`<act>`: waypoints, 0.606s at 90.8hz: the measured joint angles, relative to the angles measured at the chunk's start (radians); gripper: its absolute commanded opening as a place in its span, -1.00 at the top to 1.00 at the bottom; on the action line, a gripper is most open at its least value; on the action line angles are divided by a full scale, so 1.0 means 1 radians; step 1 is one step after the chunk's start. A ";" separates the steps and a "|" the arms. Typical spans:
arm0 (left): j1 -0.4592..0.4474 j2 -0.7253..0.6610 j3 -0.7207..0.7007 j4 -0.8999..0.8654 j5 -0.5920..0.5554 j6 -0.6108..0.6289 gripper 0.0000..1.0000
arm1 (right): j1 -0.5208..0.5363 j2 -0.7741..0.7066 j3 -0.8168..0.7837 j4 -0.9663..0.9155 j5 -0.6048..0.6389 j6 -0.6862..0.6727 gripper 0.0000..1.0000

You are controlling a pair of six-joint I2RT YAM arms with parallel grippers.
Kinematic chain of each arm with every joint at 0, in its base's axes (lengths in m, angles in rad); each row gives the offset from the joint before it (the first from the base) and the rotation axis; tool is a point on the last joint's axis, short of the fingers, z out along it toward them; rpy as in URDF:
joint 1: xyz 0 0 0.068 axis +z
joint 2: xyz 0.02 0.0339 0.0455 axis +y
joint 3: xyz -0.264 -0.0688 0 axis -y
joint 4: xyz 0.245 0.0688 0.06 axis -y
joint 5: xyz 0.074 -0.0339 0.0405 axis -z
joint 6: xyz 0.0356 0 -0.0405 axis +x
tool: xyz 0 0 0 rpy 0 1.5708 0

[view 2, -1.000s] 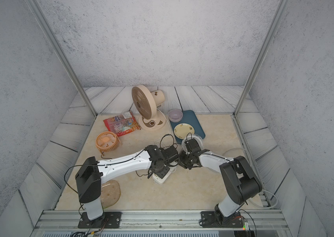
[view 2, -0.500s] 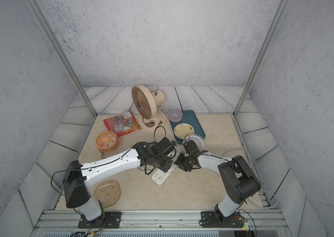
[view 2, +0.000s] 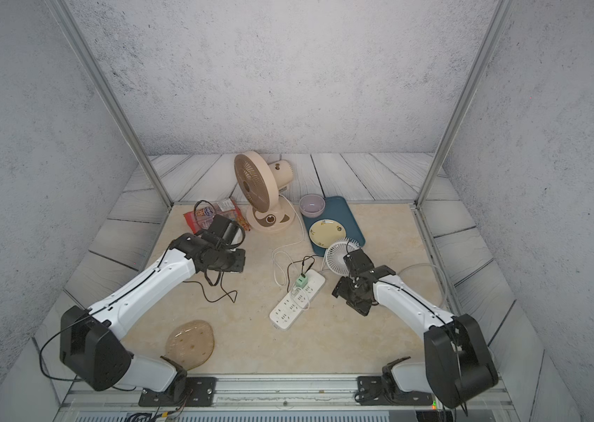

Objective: Unplug the desk fan from the power strip
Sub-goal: Remove the plug from the socket, then place the plug at the center of the board.

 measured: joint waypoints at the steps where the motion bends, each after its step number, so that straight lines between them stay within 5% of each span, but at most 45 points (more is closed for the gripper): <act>1: 0.018 0.006 -0.004 0.006 0.006 -0.003 1.00 | -0.002 -0.005 -0.001 -0.002 0.002 0.000 -0.59; 18: 0.238 0.111 -0.042 0.095 0.079 -0.053 1.00 | -0.012 -0.079 -0.010 -0.040 0.023 0.000 -0.59; 38: 0.393 0.158 -0.052 0.141 0.141 -0.089 1.00 | -0.015 -0.132 -0.010 -0.070 0.045 0.000 -0.58; 45: 0.423 0.166 -0.057 0.150 0.146 -0.092 0.77 | -0.015 -0.146 -0.010 -0.071 0.053 0.000 -0.59; 55: 0.444 0.181 -0.070 0.154 0.146 -0.094 0.17 | -0.017 -0.158 -0.010 -0.072 0.056 -0.002 -0.59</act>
